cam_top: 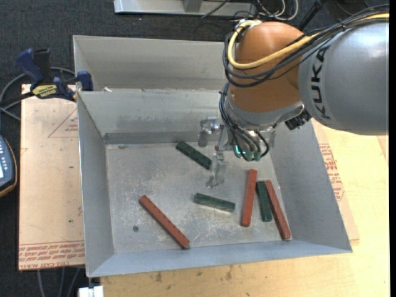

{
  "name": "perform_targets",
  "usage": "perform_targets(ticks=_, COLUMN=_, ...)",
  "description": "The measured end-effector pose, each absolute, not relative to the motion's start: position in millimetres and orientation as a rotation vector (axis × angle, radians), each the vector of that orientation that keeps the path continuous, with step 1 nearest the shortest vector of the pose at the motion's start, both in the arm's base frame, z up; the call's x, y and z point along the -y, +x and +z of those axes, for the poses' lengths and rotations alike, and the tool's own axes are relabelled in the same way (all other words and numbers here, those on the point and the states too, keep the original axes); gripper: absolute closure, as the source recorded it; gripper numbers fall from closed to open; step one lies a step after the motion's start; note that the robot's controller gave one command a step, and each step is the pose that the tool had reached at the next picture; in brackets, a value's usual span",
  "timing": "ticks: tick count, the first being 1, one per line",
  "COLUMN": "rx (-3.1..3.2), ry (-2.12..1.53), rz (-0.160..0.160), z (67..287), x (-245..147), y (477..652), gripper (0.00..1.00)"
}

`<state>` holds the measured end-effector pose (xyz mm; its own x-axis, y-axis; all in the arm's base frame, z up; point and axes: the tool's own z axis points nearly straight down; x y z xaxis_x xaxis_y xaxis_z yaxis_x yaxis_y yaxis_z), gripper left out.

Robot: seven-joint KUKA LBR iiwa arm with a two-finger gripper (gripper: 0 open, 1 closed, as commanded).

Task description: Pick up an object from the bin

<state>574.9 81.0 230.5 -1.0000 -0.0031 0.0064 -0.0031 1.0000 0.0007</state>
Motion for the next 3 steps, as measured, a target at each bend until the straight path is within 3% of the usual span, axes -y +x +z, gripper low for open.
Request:
perform_targets(ticks=1, rx=3.092, ry=0.521, rz=-0.001, z=118, x=-19, y=533.2, gripper=0.00)
perform_targets(ticks=2, rx=3.130, ry=0.273, rz=-0.003, z=69, x=-15, y=566.0, gripper=0.00)
perform_targets(ticks=3, rx=3.133, ry=0.271, rz=-0.003, z=71, x=-15, y=566.8, gripper=1.00)
